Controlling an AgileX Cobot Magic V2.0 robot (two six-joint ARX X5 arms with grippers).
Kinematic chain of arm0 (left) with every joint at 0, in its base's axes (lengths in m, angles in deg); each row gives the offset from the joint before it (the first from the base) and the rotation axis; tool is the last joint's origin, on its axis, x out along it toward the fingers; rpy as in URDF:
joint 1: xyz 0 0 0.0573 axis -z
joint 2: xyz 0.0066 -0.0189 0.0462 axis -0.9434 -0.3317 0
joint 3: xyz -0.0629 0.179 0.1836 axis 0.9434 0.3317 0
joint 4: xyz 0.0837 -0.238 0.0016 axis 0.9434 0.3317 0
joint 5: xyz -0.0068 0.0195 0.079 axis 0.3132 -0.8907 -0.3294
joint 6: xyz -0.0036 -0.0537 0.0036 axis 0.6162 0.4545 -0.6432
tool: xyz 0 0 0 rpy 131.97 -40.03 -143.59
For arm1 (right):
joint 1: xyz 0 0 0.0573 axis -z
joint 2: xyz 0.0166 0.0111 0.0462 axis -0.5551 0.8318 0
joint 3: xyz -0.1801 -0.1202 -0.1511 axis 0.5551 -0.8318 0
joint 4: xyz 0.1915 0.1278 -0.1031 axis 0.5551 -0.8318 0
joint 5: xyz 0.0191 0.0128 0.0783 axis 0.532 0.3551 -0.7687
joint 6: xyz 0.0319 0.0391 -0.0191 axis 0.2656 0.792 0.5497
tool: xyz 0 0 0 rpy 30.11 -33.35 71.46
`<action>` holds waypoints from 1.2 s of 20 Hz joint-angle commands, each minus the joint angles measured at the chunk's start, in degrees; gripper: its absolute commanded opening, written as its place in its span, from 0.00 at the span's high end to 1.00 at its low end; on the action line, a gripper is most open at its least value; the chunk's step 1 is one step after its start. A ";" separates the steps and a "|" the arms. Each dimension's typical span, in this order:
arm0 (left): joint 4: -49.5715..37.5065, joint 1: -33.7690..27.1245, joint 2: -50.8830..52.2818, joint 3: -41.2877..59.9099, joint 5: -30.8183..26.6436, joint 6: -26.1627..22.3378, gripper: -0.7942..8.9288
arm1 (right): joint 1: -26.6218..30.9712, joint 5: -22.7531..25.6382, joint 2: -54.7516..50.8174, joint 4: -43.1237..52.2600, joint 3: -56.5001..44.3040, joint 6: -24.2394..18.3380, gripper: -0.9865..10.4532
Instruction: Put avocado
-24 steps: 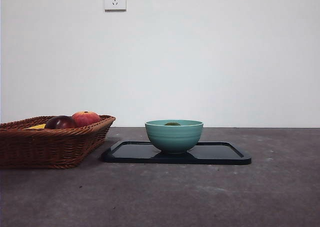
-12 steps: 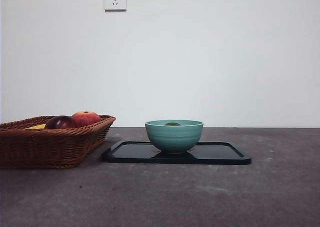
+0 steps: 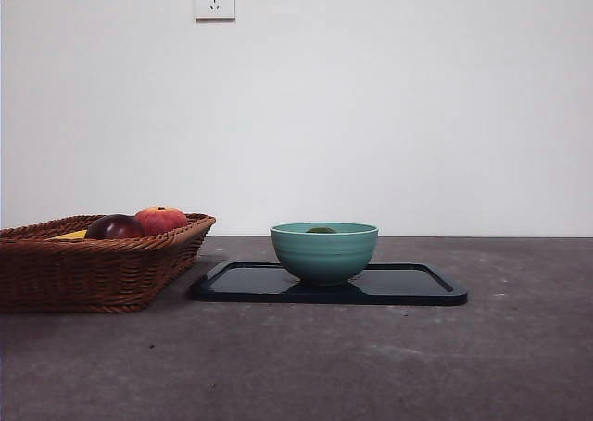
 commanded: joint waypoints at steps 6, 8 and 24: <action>-23.23 -27.80 0.59 16.41 2.36 -9.22 0.90 | -0.46 0.00 0.11 0.57 0.50 -0.11 0.90; -34.23 -30.93 0.90 24.26 4.63 -9.29 0.90 | -0.46 0.04 0.11 0.57 0.50 -0.11 0.90; -51.69 -37.09 15.93 53.81 12.50 -7.76 0.90 | -0.46 0.00 0.11 0.57 0.50 -0.11 0.90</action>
